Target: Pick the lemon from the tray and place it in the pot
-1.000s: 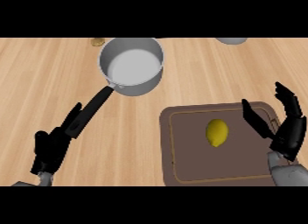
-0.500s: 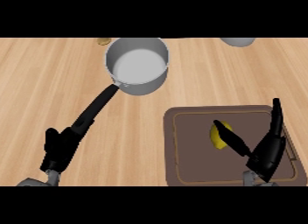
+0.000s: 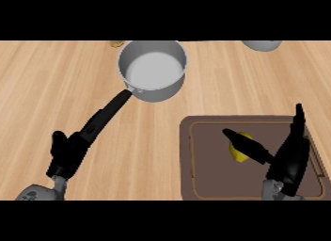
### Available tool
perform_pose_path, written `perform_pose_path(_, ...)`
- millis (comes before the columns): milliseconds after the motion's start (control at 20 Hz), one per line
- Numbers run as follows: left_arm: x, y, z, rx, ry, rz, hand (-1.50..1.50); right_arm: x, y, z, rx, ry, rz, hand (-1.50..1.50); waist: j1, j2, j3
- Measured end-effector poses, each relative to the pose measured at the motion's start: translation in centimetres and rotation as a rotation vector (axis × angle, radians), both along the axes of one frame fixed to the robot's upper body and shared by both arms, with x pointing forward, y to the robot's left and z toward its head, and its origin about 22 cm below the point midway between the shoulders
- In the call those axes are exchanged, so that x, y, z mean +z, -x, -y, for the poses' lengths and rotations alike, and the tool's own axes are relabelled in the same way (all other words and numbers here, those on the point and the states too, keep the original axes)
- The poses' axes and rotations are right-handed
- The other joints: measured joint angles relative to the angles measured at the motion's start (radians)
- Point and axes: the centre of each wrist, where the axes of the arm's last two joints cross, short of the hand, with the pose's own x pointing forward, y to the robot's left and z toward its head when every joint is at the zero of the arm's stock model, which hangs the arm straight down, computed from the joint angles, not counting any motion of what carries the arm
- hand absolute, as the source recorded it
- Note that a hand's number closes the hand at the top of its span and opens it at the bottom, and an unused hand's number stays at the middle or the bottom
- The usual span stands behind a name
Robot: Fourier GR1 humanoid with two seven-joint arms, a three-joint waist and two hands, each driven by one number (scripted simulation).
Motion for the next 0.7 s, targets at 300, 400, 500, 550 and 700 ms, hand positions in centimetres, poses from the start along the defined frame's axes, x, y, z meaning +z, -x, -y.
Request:
perform_pose_path(300,-0.1,-0.6,0.8,-0.013,0.005,0.007,0.0,0.1,-0.2,-1.2,0.086,-0.06,-0.22,-1.5,0.012,0.003,0.003)
perform_pose_path(400,-0.1,-0.8,0.6,-0.017,0.002,0.01,0.0,0.0,-0.3,-1.1,0.097,-0.066,-0.251,-1.5,0.014,0.003,0.004)
perform_pose_path(500,-0.2,-0.6,0.5,-0.02,0.005,0.004,0.0,-0.9,-0.1,-0.8,0.09,-0.064,-0.281,-1.5,0.016,0.003,0.004)
perform_pose_path(550,-0.2,-0.4,0.6,-0.022,0.008,0.004,0.0,-1.4,0.1,-0.5,0.081,-0.06,-0.292,-1.5,0.016,0.003,0.005)
perform_pose_path(700,-0.2,-0.6,0.8,-0.018,0.007,-0.005,0.0,-1.9,1.2,-0.4,0.065,-0.036,-0.3,-1.5,0.016,0.003,0.005)
